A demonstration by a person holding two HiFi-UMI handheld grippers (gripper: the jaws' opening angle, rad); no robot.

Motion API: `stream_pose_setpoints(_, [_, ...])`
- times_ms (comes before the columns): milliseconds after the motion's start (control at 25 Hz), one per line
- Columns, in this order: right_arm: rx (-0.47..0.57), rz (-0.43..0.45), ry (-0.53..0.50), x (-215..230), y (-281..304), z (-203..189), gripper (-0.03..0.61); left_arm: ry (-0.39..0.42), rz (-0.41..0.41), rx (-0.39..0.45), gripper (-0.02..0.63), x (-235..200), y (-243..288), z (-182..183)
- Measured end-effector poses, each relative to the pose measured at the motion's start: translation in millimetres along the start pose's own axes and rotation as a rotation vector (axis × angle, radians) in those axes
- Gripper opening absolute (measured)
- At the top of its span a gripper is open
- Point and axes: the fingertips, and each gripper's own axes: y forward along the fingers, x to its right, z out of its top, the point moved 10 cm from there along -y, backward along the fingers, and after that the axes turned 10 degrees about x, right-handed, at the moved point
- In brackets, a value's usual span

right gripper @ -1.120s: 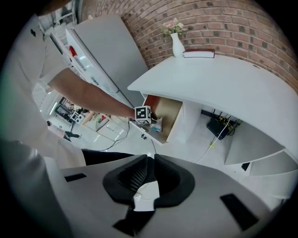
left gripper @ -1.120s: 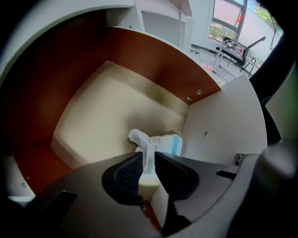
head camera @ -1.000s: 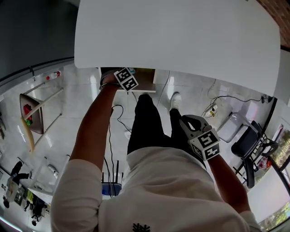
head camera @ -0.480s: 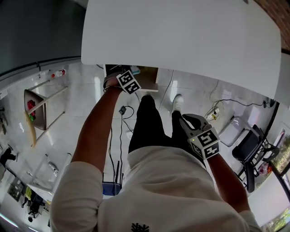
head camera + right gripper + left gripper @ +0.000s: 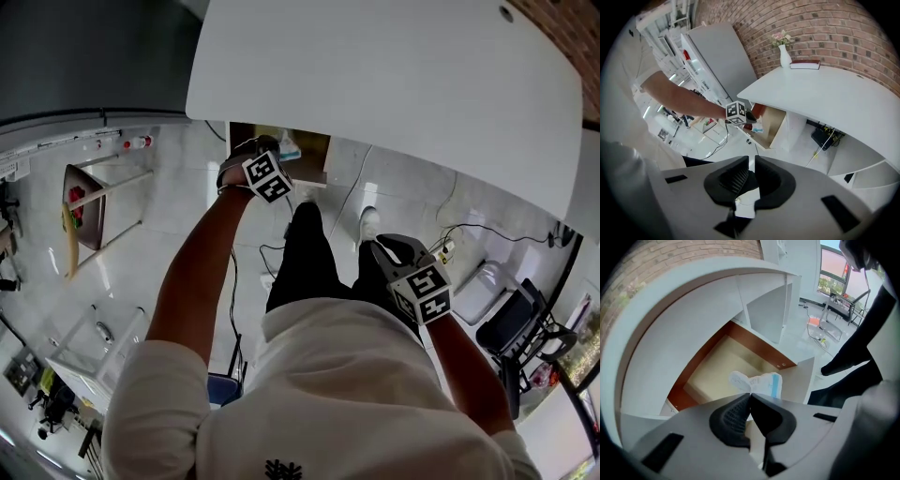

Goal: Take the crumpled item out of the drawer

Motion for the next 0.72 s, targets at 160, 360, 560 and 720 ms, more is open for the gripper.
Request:
stream_pose_setpoints(160, [0.023, 0.023, -0.023, 1.6, -23.7, -4.7, 0.063, -0.049, 0.038, 0.021, 0.023, 15.9, -34.6, 14.0])
stream_pose_setpoints(360, [0.043, 0.041, -0.062, 14.5, -52.7, -12.1, 0.061, -0.165, 0.029, 0.051, 0.023, 37.6, -75.4, 36.5])
stream_pose_setpoints(560, [0.068, 0.056, -0.098, 20.4, -83.9, -22.8, 0.058, -0.292, 0.03, 0.073, 0.023, 66.9, -124.5, 56.9])
stream_pose_setpoints(720, [0.087, 0.063, -0.146, 26.1, -110.3, -31.8, 0.057, -0.404, 0.029, 0.119, 0.023, 94.5, -168.6, 79.3])
